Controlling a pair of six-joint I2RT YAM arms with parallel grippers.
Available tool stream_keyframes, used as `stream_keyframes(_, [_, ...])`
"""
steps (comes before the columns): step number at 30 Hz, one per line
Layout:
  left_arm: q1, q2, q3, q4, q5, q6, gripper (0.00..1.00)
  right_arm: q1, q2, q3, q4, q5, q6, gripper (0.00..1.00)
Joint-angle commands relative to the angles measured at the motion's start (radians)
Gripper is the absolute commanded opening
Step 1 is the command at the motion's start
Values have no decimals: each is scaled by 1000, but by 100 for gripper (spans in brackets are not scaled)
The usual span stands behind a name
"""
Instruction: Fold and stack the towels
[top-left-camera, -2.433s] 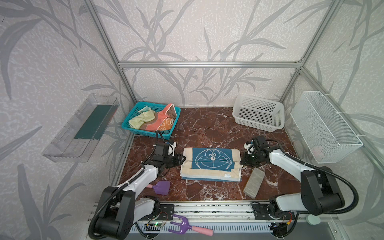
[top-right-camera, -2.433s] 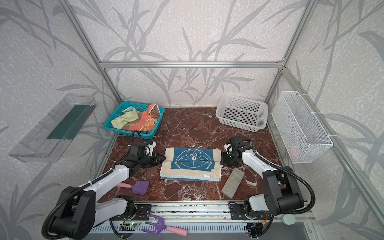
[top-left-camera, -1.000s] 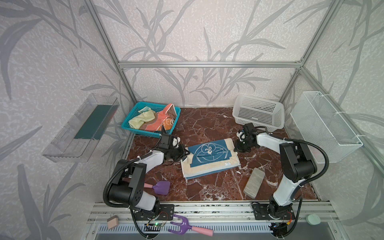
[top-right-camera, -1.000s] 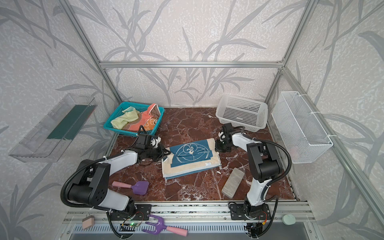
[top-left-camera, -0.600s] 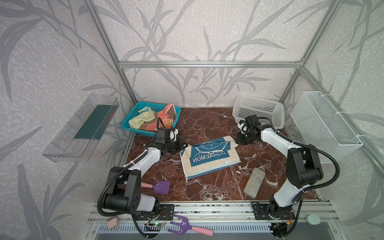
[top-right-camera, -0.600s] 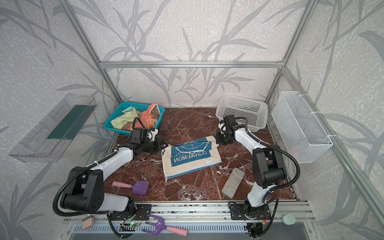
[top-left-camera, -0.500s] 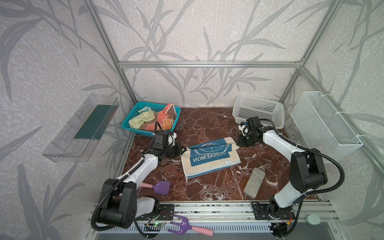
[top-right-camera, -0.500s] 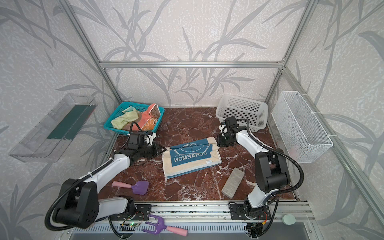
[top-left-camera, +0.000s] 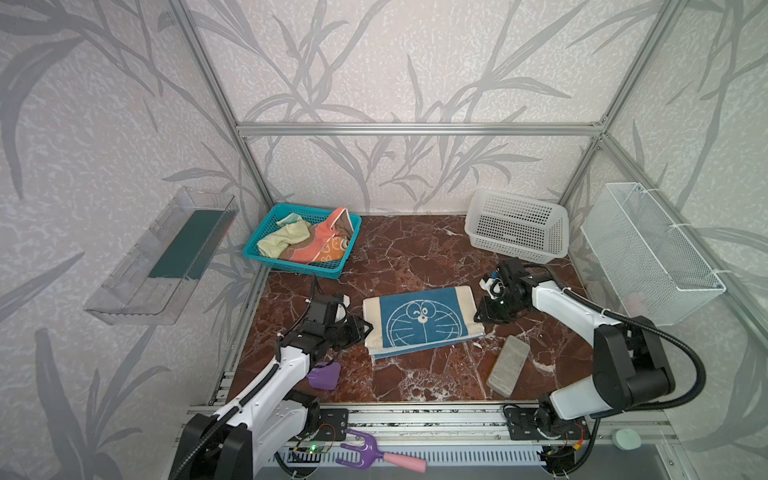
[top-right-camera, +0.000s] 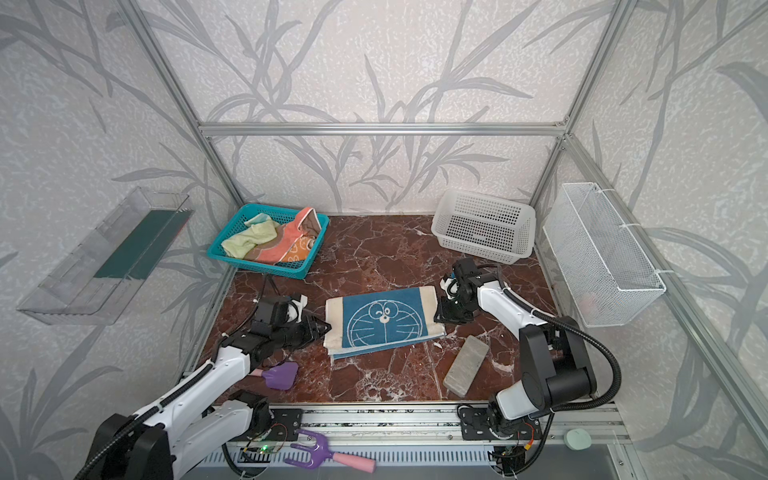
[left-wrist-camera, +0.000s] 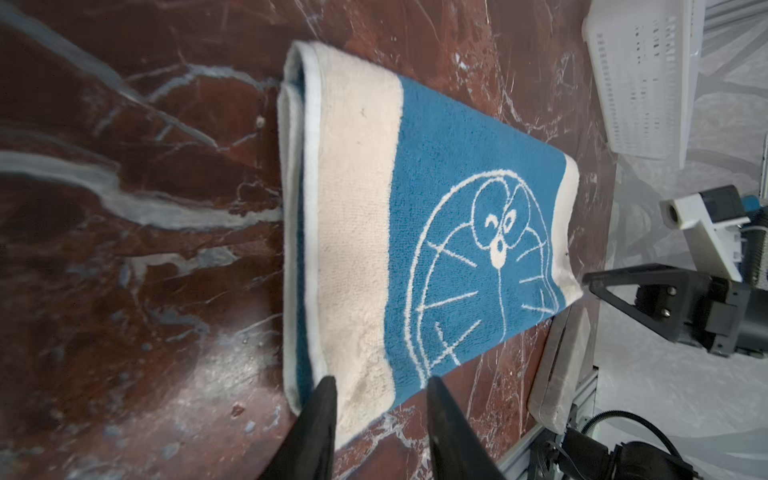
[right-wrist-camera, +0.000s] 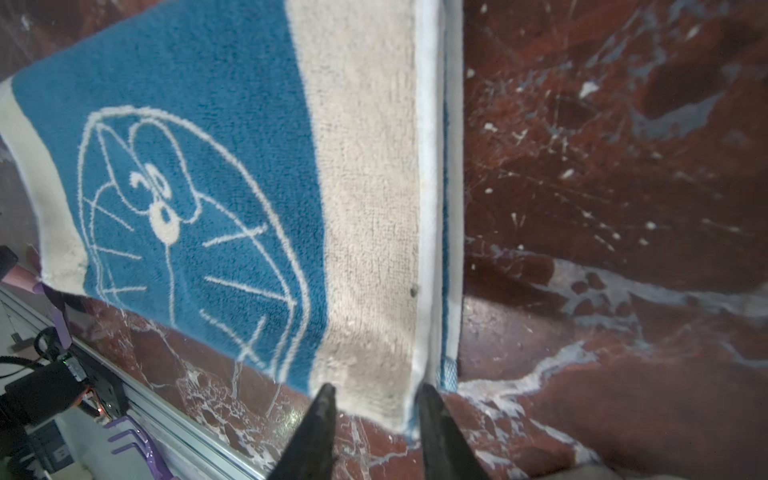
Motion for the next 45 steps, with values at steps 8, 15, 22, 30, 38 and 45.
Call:
stream_keyframes(8, [-82, -35, 93, -132, -151, 63, 30, 58, -60, 82, -95, 58, 7, 43])
stream_keyframes(15, [-236, 186, 136, -133, -212, 47, 38, 181, 176, 163, -143, 120, -64, 38])
stream_keyframes(22, [-324, 225, 89, -206, -262, -10, 40, 162, 283, 106, -187, 223, -86, 29])
stream_keyframes(30, [-300, -10, 110, -291, -355, -64, 57, 163, 197, 165, -223, 267, -92, 33])
stream_keyframes(38, [-172, 13, 4, -102, -156, -108, 57, 196, 149, 208, -223, 260, -87, 37])
stream_keyframes(45, [-141, 35, -48, 3, -102, -110, 57, 201, 158, 190, -193, 237, -75, 37])
